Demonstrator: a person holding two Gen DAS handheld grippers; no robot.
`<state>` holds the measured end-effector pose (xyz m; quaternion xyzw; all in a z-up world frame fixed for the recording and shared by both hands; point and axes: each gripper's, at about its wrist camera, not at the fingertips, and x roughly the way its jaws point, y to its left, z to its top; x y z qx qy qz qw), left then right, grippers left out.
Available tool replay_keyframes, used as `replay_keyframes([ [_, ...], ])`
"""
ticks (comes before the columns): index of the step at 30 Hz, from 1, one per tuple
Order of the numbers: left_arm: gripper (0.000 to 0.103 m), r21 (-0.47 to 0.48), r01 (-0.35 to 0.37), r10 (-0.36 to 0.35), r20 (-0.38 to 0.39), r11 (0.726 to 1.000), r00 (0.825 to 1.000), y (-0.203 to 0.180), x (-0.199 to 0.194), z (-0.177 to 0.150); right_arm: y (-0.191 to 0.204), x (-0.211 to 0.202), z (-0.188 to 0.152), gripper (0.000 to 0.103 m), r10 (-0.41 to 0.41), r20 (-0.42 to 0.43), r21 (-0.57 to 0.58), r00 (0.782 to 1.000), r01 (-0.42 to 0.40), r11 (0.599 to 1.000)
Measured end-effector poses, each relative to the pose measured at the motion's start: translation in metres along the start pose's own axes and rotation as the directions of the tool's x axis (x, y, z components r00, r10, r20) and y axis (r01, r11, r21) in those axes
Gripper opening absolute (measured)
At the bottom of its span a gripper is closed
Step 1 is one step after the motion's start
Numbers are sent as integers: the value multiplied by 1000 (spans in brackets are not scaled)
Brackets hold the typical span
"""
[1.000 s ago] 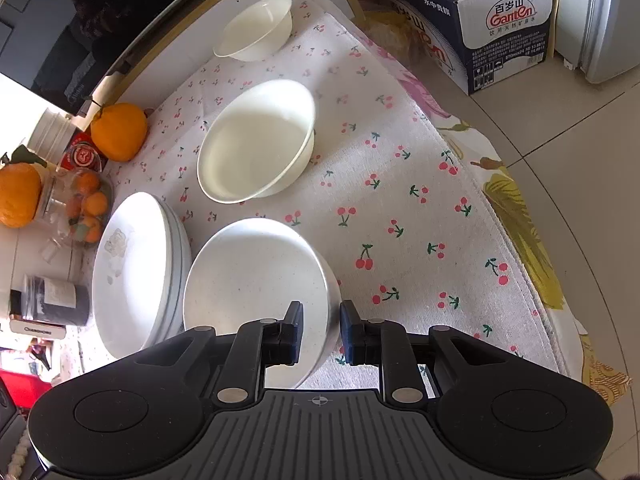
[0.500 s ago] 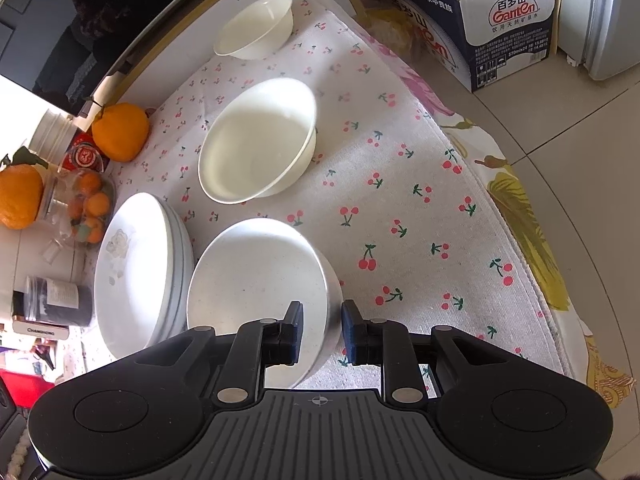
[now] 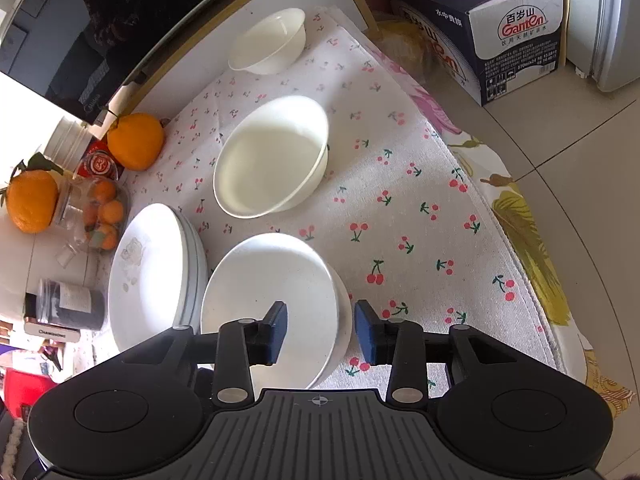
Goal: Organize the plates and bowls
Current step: 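Lower the white bowl beside the plate stack and open both grippers, then move both grippers to the large cream bowl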
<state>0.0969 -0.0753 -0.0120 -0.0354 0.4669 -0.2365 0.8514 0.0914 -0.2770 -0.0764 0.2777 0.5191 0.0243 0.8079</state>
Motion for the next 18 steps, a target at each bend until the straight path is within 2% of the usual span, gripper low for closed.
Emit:
replay_keyframes([
  [5,59,27,-28,27,54,999,998,-1,-7,5,-1,-7,5,49,29,46,-9,998,-29,1000],
  [9,76,27,-39,36,88,999,995,1,-11,9,-3,-12,9,55,47,84,-17,995,-46,999],
  [11,81,30,-48,45,107,998,993,2,-13,10,-3,-15,11,65,54,109,-26,993,-51,998],
  [14,92,31,-71,66,142,997,988,4,-16,14,-4,-19,14,74,56,151,-48,987,-49,998],
  [16,99,37,-94,86,172,995,981,4,-17,15,-5,-21,16,74,53,177,-63,983,-43,997],
  [18,101,50,-122,110,196,991,974,5,-15,18,-5,-22,18,76,49,201,-86,978,-32,996],
])
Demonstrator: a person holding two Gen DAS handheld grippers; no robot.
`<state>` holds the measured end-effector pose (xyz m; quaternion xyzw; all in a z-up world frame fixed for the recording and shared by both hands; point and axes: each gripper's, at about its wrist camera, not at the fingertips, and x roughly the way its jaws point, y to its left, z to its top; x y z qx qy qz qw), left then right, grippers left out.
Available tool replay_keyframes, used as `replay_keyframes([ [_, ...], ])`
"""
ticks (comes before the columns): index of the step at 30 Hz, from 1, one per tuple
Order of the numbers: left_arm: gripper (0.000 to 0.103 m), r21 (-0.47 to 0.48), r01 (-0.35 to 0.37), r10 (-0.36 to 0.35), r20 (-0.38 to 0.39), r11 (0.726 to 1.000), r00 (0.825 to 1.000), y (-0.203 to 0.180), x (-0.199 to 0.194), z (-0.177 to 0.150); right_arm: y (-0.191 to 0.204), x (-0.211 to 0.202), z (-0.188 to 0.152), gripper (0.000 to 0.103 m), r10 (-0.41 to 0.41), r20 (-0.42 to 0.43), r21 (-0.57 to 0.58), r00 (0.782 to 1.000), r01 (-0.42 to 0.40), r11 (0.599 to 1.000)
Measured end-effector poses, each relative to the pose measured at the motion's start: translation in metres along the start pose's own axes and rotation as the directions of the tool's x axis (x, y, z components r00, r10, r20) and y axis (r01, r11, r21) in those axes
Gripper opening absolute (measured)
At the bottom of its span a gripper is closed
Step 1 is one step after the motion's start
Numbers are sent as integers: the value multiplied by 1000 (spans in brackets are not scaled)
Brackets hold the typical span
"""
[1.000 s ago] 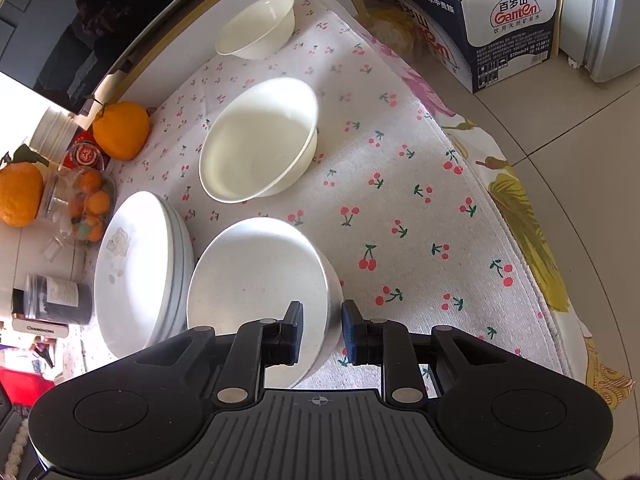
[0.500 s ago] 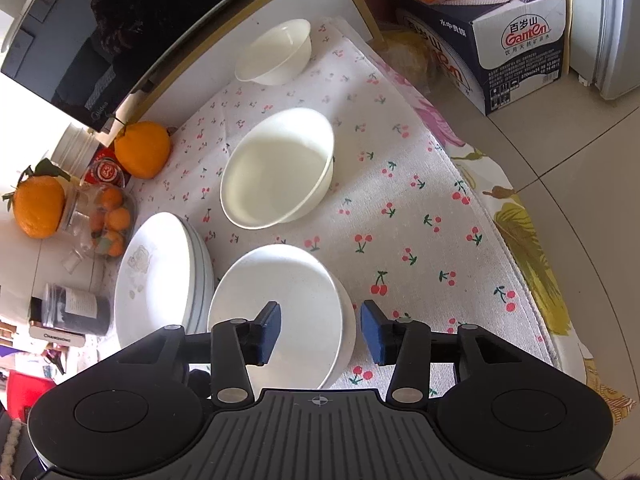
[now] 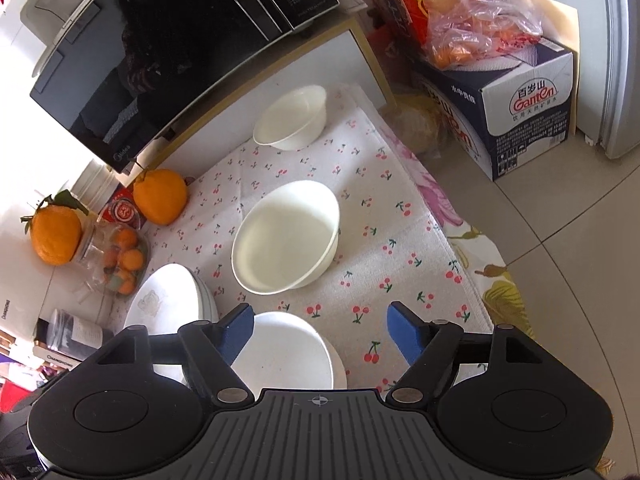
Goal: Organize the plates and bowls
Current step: 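Move both grippers to the large cream bowl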
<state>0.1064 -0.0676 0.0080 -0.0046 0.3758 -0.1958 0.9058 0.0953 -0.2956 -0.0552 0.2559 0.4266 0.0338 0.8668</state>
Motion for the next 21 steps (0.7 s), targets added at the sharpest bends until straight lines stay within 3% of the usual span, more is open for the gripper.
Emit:
replay_keyframes([
  [9,103,95,-84,83,24,992,996,0,19,16,7,5,4,84,-70,96,-155,993,84,984],
  [11,102,110,-94,92,20,990,996,1,24,21,8,8,5,89,-80,106,-160,991,96,982],
  [16,102,108,-102,101,12,989,995,5,39,34,5,18,13,89,-95,118,-131,988,111,985],
  [21,97,93,-78,70,80,993,994,10,47,29,1,27,18,89,-97,132,-94,986,110,990],
])
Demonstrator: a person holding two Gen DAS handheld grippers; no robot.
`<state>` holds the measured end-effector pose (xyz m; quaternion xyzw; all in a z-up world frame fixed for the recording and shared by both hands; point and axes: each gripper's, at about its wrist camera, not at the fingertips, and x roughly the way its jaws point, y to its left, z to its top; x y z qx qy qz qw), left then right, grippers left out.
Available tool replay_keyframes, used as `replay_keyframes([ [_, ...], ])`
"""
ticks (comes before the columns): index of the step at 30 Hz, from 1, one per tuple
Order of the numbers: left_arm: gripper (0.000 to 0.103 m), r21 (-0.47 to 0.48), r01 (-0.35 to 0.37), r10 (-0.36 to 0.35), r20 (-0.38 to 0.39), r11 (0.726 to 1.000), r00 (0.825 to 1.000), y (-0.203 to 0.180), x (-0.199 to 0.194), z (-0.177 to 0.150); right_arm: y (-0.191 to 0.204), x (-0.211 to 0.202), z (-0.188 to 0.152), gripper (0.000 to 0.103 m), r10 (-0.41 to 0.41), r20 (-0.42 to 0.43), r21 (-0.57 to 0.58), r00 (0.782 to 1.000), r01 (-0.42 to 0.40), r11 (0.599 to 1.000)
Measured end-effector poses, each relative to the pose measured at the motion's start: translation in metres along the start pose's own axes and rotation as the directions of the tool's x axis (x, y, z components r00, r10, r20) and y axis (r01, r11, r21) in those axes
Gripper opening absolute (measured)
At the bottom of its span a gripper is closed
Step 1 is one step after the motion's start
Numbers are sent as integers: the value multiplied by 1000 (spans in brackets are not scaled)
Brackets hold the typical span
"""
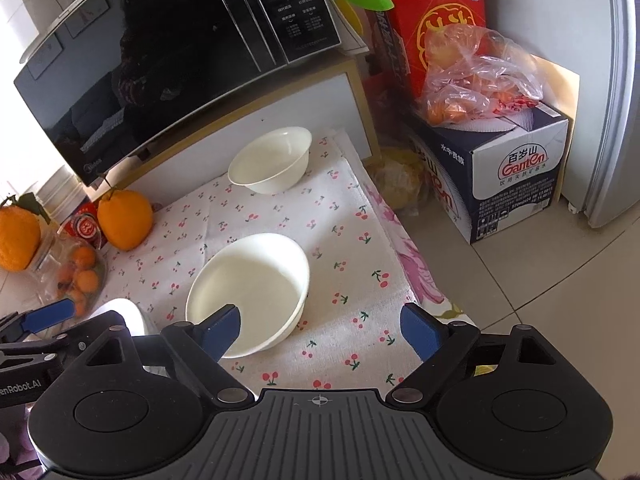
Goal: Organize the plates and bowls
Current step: 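Move both grippers to the large cream bowl, then close both grippers on the rim of the large cream bowl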
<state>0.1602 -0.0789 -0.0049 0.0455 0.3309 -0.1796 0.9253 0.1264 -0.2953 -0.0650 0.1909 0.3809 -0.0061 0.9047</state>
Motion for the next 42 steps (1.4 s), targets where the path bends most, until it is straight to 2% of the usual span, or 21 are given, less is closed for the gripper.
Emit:
replay_keyframes([
  [1,91,3,13,-13,-13,1000,1000,0,4,0,0,2,0,89,1,1,5,1000,-1,1000],
  [6,84,30,50,-49,-33,998,998,0,19,4,3,13,3,89,0,-3,28,1000,0,1000],
  [10,67,40,74,-72,-39,996,997,-1,26,4,2,22,4,89,4,-16,67,1000,-3,998],
  [16,48,18,136,-134,-60,991,989,1,34,4,-2,31,5,89,16,-23,138,1000,-13,990],
  [21,41,-12,182,-183,-83,983,980,1,40,2,-4,35,4,89,21,-22,183,1000,-17,983],
  [28,30,-20,201,-202,-114,979,973,-3,46,-2,0,38,4,88,27,-23,190,999,-22,982],
  [36,25,-42,205,-209,-133,978,969,-3,51,-5,2,40,2,76,28,-31,186,999,-22,982],
  [42,20,-73,216,-225,-137,974,965,0,55,-6,2,41,2,59,29,-36,186,999,-22,982],
])
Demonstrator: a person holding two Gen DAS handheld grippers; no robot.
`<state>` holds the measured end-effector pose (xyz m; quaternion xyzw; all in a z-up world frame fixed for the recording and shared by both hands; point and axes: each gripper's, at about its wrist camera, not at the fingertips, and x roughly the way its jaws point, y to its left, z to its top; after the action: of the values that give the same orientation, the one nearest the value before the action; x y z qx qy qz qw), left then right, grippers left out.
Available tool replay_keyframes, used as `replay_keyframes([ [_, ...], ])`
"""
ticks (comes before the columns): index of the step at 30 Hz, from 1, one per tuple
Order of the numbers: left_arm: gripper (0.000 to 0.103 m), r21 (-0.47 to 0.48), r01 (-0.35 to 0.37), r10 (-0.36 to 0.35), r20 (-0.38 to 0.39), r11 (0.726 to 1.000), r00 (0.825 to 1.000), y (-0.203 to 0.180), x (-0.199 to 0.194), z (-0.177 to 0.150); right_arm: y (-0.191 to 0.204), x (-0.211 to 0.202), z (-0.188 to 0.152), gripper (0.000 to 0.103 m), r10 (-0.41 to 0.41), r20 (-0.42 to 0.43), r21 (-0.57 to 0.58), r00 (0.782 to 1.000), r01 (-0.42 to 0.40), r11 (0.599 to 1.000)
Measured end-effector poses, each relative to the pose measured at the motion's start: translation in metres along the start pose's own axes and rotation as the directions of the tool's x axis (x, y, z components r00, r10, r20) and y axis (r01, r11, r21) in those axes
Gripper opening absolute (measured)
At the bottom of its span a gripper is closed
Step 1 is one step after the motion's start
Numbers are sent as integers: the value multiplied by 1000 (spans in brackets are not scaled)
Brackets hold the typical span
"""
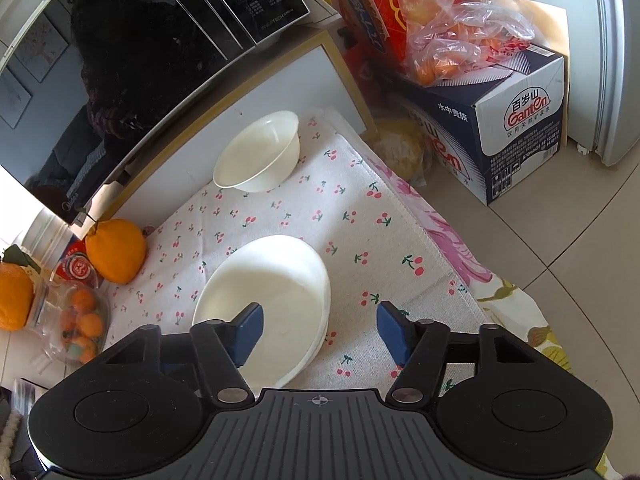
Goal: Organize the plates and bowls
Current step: 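Close both grippers on the rim of the large cream bowl, then lift the cream bowl with both grippers and carry it over the white bowl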
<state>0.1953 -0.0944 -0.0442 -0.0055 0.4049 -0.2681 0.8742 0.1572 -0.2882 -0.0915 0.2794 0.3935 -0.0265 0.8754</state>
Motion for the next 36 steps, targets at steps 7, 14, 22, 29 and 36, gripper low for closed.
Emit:
replay_keyframes([
  [7,17,-12,8,-8,3,1000,1000,1,0,0,0,1,-1,33,0,1,4,1000,0,1000],
  [14,16,-14,15,-15,5,1000,1000,2,-1,0,2,1,0,24,14,-2,-1,1000,-14,1000],
  [22,16,-15,11,-11,11,1000,1000,1,-2,0,4,-2,1,24,22,4,1,1000,-22,1000],
  [29,16,-18,17,-16,26,1000,1000,-1,-8,3,4,-7,5,24,32,13,13,999,-33,999],
  [36,16,-19,25,-25,45,1000,999,-5,-18,6,5,-19,9,24,48,28,21,998,-48,999],
])
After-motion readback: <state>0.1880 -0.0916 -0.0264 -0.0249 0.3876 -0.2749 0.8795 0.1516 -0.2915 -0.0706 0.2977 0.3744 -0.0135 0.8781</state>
